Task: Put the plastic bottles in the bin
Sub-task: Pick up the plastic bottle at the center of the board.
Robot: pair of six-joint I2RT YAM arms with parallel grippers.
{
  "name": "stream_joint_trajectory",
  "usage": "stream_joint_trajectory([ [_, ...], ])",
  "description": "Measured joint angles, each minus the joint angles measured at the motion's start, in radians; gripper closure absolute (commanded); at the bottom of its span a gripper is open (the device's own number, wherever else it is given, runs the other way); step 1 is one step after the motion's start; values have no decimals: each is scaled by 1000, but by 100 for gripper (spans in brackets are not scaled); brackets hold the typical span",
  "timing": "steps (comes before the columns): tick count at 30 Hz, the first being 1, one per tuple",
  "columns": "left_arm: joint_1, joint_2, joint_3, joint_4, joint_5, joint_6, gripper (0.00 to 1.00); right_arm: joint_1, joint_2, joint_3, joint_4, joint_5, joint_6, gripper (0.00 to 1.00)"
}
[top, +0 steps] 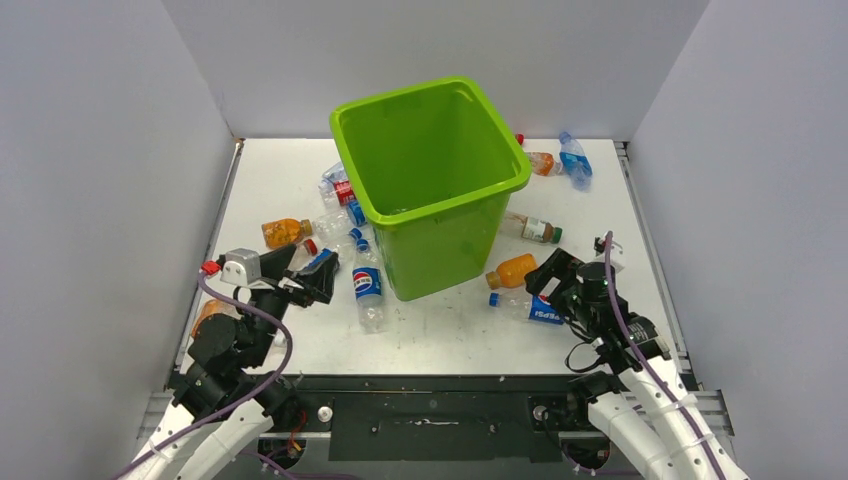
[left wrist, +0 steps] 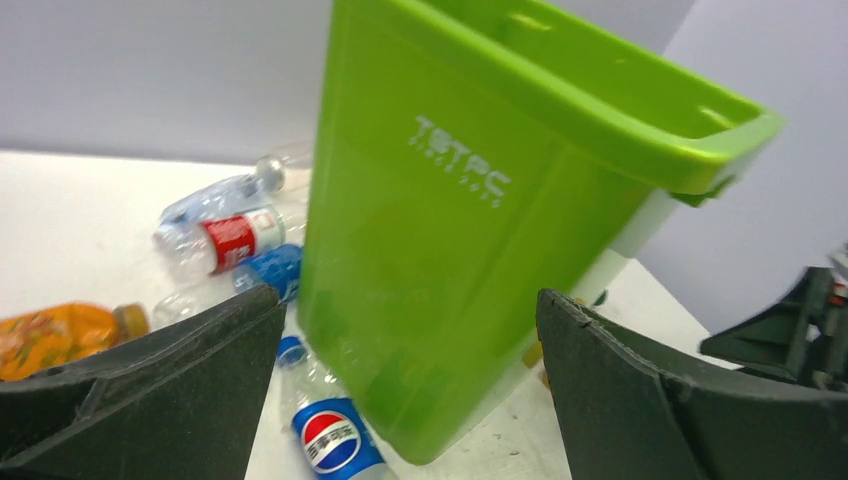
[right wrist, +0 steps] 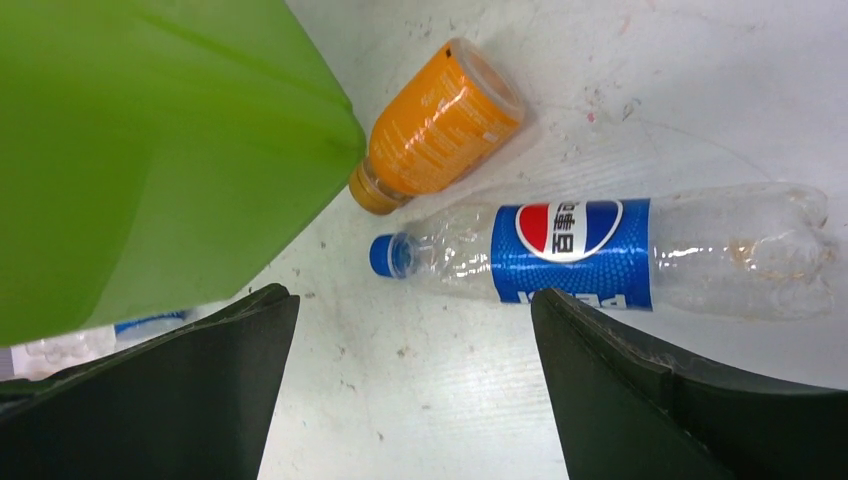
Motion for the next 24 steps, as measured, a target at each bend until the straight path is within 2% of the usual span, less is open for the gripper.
stream_joint_trajectory([
  [4, 2, 0, 0, -79, -106, -35, 4, 0, 46, -13, 84, 65, 22, 10],
  [9, 5, -12, 0, -125, -158, -51, 4, -13, 249, -11, 225, 98, 29, 10],
  [13, 8, -18, 0, -127, -158, -59, 4, -85, 407, -13, 330, 54, 24, 10],
  [18, 23, -5, 0, -130, -143, -60, 4, -193, 484, -39, 459, -29, 31, 10],
  [24, 68, 32, 0, -130, -90, -69, 4, -198, 571, -78, 576, -91, 75, 10],
])
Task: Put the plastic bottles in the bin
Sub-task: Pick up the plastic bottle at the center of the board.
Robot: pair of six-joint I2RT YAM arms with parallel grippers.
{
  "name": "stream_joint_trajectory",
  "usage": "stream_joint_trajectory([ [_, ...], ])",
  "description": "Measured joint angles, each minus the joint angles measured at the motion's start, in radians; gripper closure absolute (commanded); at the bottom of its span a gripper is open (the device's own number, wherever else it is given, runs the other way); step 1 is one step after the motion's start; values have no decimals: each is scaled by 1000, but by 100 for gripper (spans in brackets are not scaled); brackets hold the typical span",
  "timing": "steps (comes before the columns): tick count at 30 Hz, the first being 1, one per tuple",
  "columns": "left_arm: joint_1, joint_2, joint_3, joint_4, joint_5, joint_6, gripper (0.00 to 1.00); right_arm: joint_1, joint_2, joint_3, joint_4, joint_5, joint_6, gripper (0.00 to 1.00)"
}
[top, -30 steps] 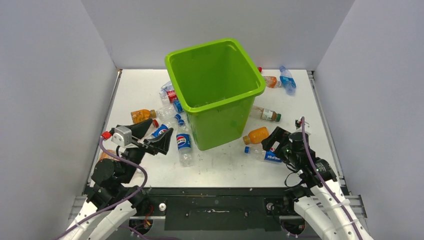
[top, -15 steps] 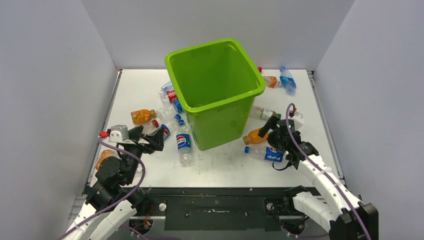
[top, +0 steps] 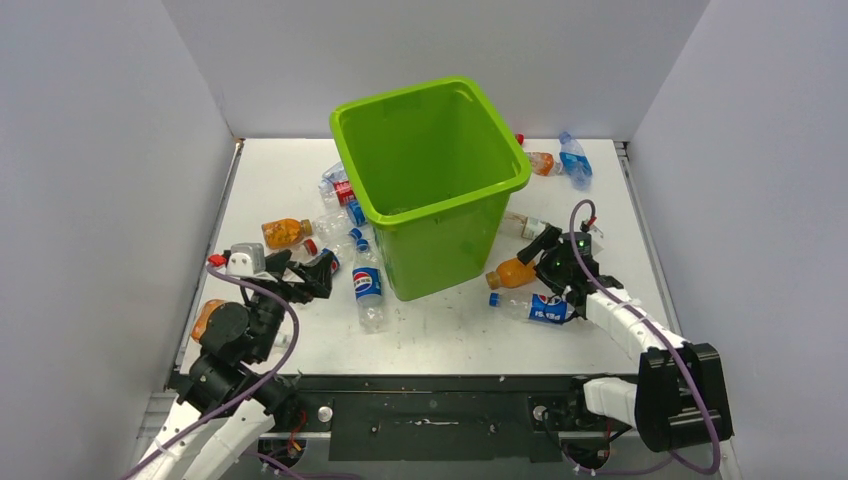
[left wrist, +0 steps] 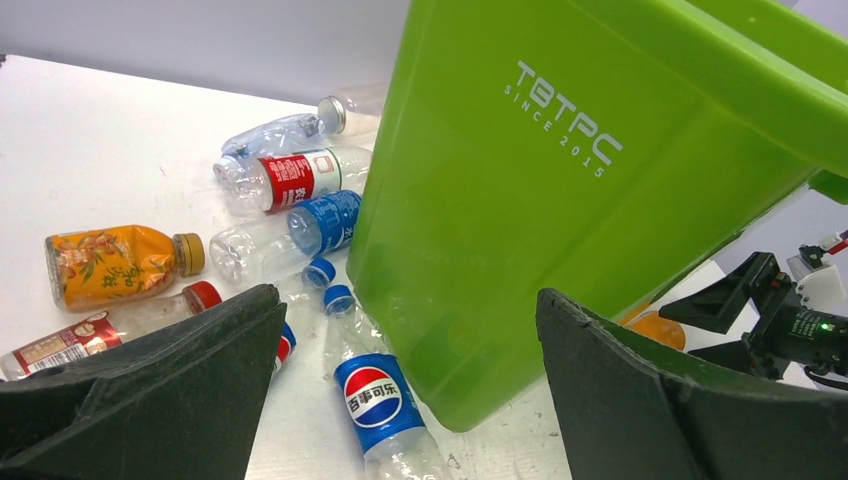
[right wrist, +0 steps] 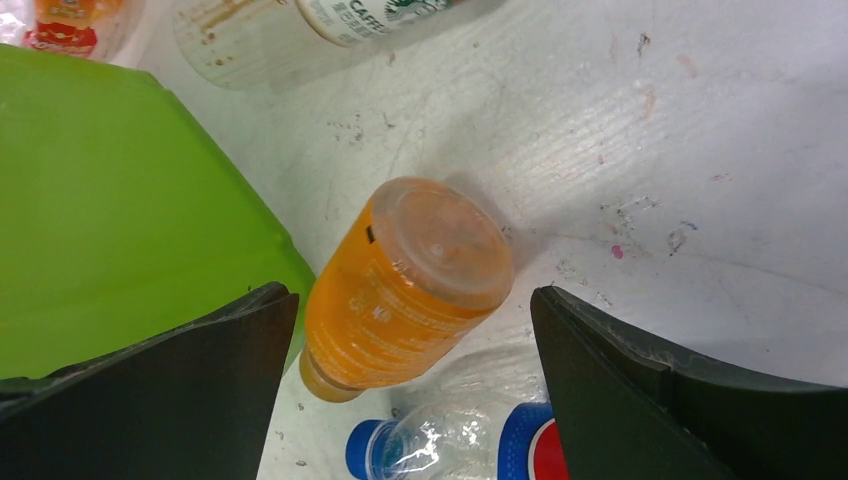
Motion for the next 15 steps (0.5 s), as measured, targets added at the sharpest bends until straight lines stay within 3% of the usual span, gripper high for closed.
stream_joint_trajectory([
  [10, 42, 20, 0, 1, 51, -20, 4, 3, 135, -34, 130, -21, 88, 2],
  [14, 48, 22, 0, 2, 57, -21, 4, 15, 177, -35, 179, -25, 116, 13],
  [15, 50, 23, 0, 2, 60, -21, 4, 18, 182, -35, 183, -29, 119, 20],
])
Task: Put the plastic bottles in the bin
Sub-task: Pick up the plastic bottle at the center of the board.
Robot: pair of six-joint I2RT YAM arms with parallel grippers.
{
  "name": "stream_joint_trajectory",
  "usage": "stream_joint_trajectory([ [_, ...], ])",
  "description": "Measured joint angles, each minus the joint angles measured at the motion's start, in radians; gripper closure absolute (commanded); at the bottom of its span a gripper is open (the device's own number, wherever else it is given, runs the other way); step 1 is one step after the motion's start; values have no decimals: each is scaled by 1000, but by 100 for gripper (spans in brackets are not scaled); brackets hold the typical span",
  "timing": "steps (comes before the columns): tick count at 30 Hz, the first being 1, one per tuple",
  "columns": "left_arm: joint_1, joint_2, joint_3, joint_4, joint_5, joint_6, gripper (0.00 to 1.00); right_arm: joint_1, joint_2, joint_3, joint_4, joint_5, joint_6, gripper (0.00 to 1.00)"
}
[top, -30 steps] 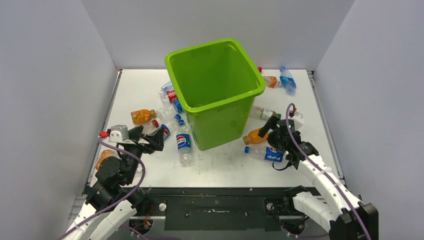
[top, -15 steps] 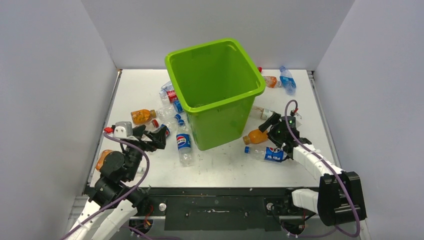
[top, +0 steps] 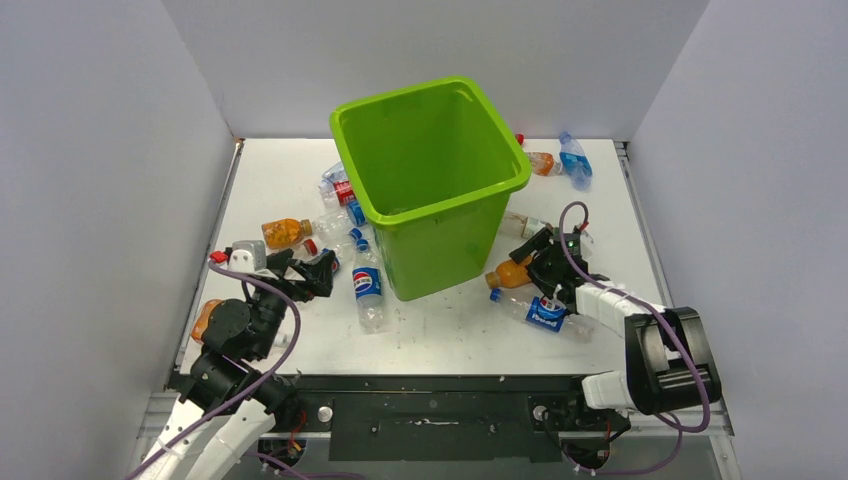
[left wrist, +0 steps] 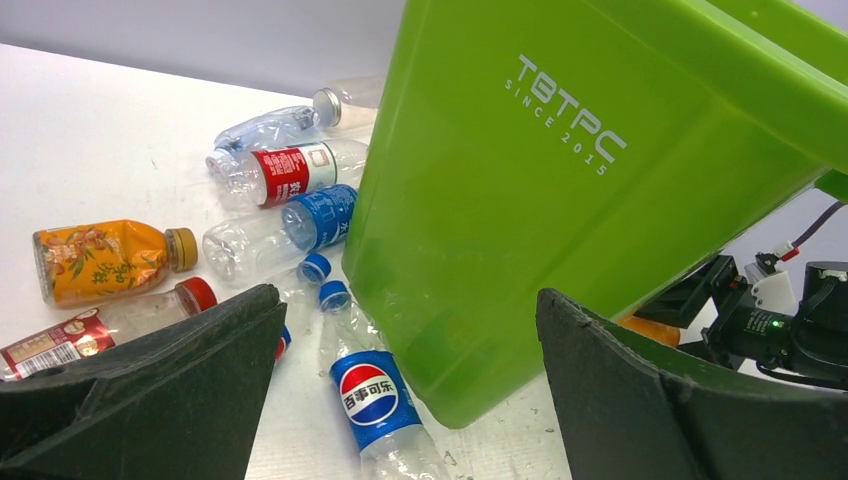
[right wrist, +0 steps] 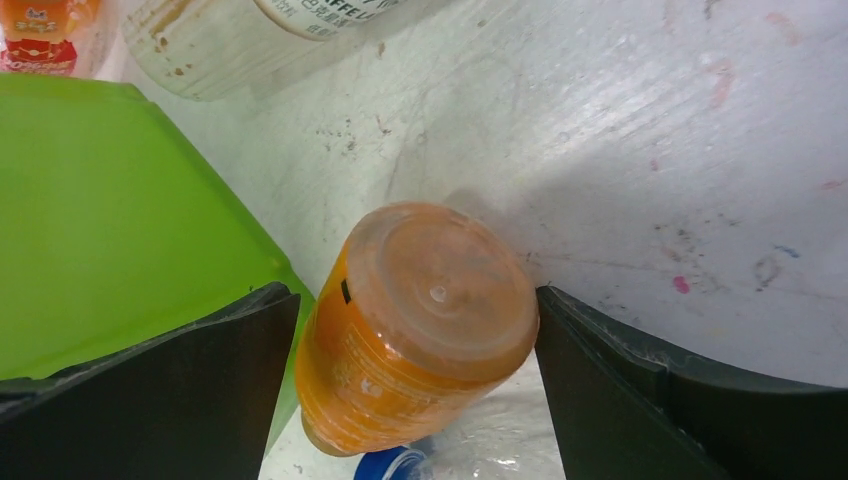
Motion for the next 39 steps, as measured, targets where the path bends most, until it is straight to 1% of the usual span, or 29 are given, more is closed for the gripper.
stream_joint_trajectory([
  [1, 2, 2, 0, 0, 4, 0, 4, 3, 5, 0, 5, 0, 3, 24],
  [2, 5, 5, 0, 1, 8, 0, 4, 3, 8, 0, 9, -3, 6, 32],
  [5, 7, 13, 0, 1, 17, 0, 4, 4, 7, -5, 14, -2, 18, 46],
  [7, 8, 15, 0, 1, 22, 0, 4, 3, -8, -16, 11, 6, 21, 54],
  [9, 9, 15, 0, 2, 24, 0, 4, 1, -62, -34, -12, 24, 18, 60],
  [12, 11, 14, 0, 2, 21, 0, 4, 0, -206, -36, -96, 84, 3, 64],
  [14, 12, 11, 0, 1, 0, -3, 4, 1, -326, -8, -172, 142, -17, 68],
  [16, 13, 0, 0, -2, -61, -8, 4, 1, -452, 58, -257, 216, -42, 78],
  [18, 14, -19, 0, -2, -117, -16, 4, 1, -564, 138, -319, 271, -72, 93],
  [20, 17, -45, 3, 3, -157, -28, 4, 1, -665, 230, -370, 306, -105, 95],
  [23, 18, -58, 37, 25, -140, -42, 4, 3, -783, 391, -429, 309, -171, 95],
  [26, 18, -44, 110, 87, -31, -63, 4, 21, -870, 480, -428, 268, -220, 95],
  [29, 18, 26, 236, 153, 142, -95, 4, 42, -952, 513, -384, 156, -264, 95],
  [31, 18, 132, 384, 163, 298, -108, 4, 50, -987, 517, -337, 40, -275, 95],
  [33, 18, 268, 557, 187, 487, -131, 4, 53, -989, 518, -279, -88, -270, 95],
  [35, 18, 388, 681, 258, 682, -185, 4, 57, -973, 517, -212, -217, -241, 95],
  [36, 17, 436, 710, 312, 769, -230, 4, 60, -961, 513, -162, -282, -220, 95],
  [38, 13, 519, 720, 430, 926, -343, 4, 62, -937, 497, -53, -389, -163, 95],
  [39, 8, 555, 718, 466, 979, -390, 4, 62, -925, 486, 4, -435, -131, 95],
])
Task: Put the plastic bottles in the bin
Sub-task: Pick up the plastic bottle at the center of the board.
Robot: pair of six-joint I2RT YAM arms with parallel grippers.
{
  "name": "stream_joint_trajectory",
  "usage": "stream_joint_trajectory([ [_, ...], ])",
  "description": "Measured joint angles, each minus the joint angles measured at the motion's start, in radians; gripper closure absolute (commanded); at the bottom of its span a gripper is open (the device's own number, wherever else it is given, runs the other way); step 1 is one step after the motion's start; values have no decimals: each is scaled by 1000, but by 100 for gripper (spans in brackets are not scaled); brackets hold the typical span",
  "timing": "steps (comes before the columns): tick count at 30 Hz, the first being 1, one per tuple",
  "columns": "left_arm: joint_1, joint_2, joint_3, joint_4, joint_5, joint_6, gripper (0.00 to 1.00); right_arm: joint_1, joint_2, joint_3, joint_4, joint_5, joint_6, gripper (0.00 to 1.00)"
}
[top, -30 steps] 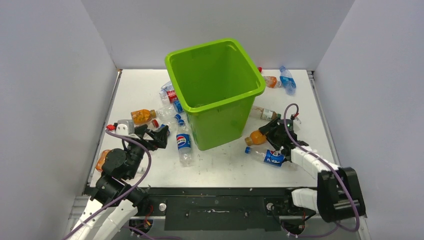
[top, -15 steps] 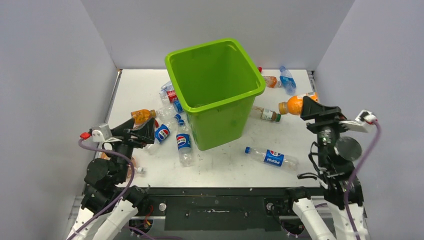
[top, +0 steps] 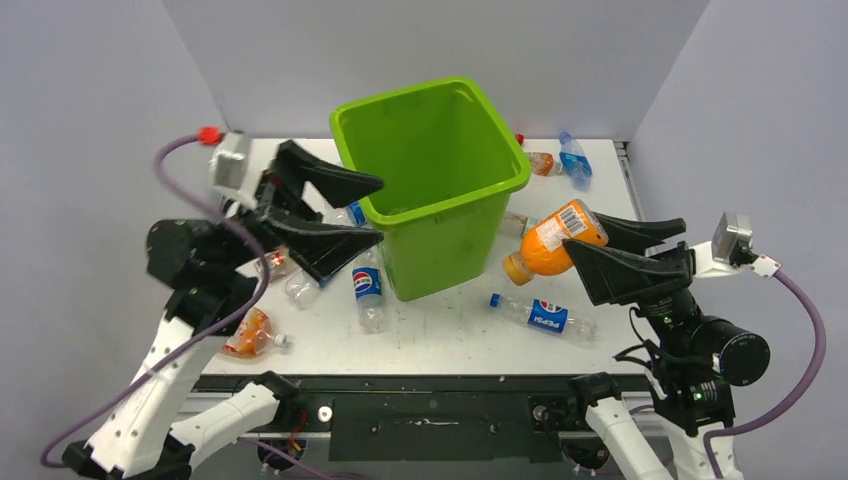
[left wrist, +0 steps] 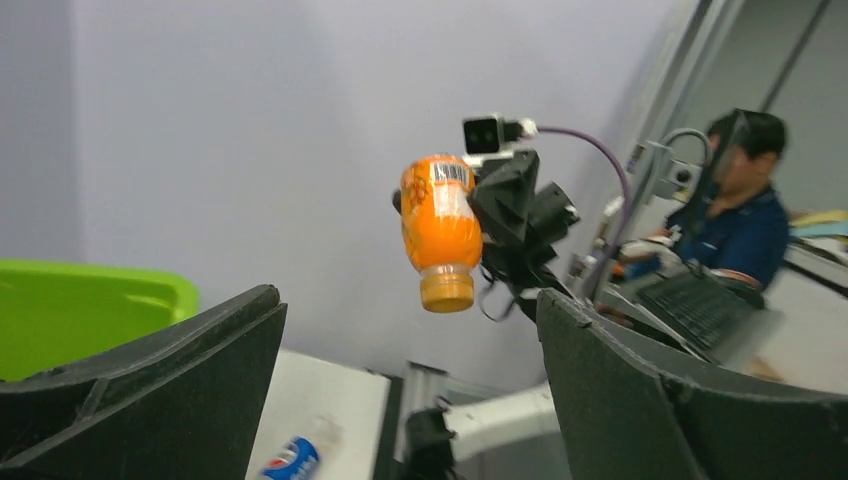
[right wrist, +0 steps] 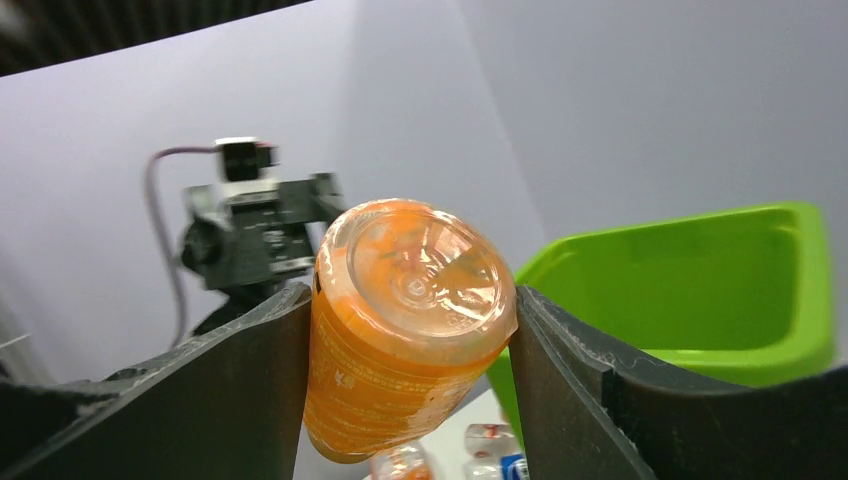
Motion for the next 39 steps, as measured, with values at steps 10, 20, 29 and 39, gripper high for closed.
stream_joint_trajectory([
  [10, -211, 210, -24, -57, 118, -58, 4, -1, 135, -63, 380, -185, 257, 95],
  [20, -397, 293, 130, -185, -33, 114, 3, 7, 207, 25, 349, -227, 224, 95],
  [29, -443, 360, 200, -253, -119, 214, 0, 60, 307, 178, 204, -255, 101, 95],
  [39, -443, 361, 200, -246, -119, 213, 10, 72, 385, 217, 124, -283, 49, 95],
])
